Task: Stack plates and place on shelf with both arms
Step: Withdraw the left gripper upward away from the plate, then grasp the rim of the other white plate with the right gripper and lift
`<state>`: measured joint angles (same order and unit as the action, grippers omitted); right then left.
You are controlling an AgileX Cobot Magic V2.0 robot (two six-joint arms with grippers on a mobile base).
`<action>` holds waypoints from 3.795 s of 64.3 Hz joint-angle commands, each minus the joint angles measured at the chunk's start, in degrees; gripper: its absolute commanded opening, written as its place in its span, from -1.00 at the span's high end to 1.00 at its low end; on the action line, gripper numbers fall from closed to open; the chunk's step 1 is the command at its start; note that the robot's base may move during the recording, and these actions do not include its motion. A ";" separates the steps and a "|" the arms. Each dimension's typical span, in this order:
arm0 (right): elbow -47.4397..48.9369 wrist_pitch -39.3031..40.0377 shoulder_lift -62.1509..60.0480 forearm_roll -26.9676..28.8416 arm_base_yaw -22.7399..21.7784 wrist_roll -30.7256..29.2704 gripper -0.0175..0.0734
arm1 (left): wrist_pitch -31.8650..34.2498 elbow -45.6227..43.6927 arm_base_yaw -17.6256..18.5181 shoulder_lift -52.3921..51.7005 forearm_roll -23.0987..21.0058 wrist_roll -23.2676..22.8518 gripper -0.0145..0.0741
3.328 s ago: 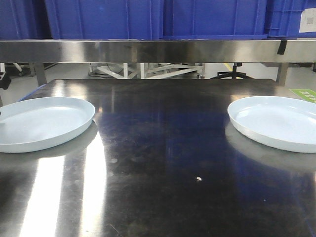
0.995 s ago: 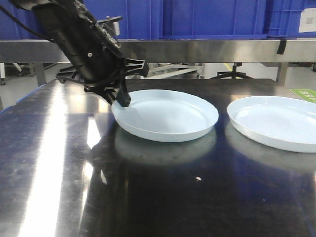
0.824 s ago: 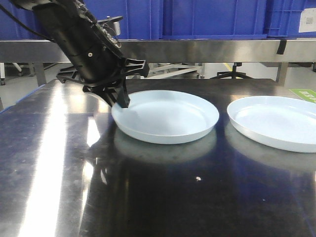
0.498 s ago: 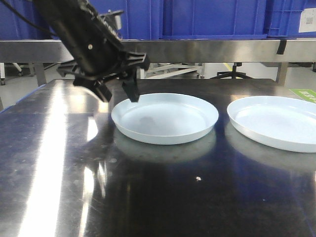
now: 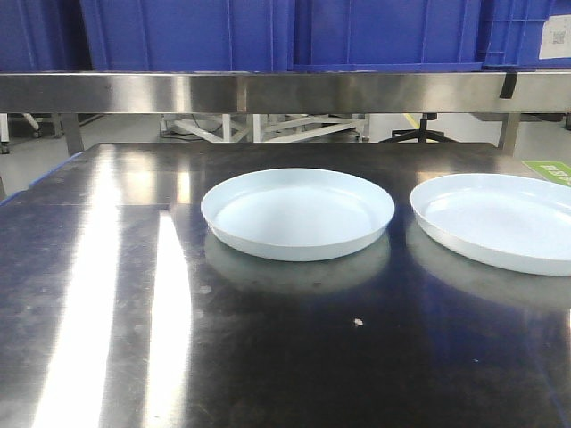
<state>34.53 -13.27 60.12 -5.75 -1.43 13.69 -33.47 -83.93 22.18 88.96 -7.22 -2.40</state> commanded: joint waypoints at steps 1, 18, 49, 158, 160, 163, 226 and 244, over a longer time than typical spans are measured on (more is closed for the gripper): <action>2.19 3.69 -0.70 -0.33 -0.35 -0.15 -0.68 | 3.08 0.60 -1.80 -6.74 0.98 -0.38 0.48; 2.19 3.69 -0.70 -0.33 -0.35 -0.15 -0.68 | 11.47 19.47 -8.69 -21.61 1.12 -0.38 0.48; 2.19 3.69 -0.70 -0.33 -0.35 -0.15 -0.68 | 26.20 57.55 -12.22 -45.26 1.16 -0.38 0.48; 4.43 -1.02 6.05 -0.38 -0.87 -0.15 -0.31 | 25.91 62.34 -12.22 -48.51 0.74 -0.38 0.49; 5.37 -1.18 7.89 -0.38 -1.44 -0.15 -0.31 | 25.91 62.34 -12.22 -48.51 0.74 -0.38 0.49; 7.03 -1.47 10.18 -0.38 -2.31 -0.15 -0.31 | 25.91 62.34 -12.22 -48.51 0.74 -0.38 0.49; 22.24 -6.64 32.24 -0.38 -4.57 -0.15 -0.31 | 25.91 62.34 -12.22 -48.51 0.74 -0.38 0.49; 22.24 -6.69 33.34 -0.38 -4.57 -0.15 0.12 | 25.91 62.34 -12.22 -48.51 0.74 -0.38 0.49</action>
<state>55.07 -22.34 95.55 -5.54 -5.69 13.69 -11.86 -19.99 9.58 40.77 -6.01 -2.40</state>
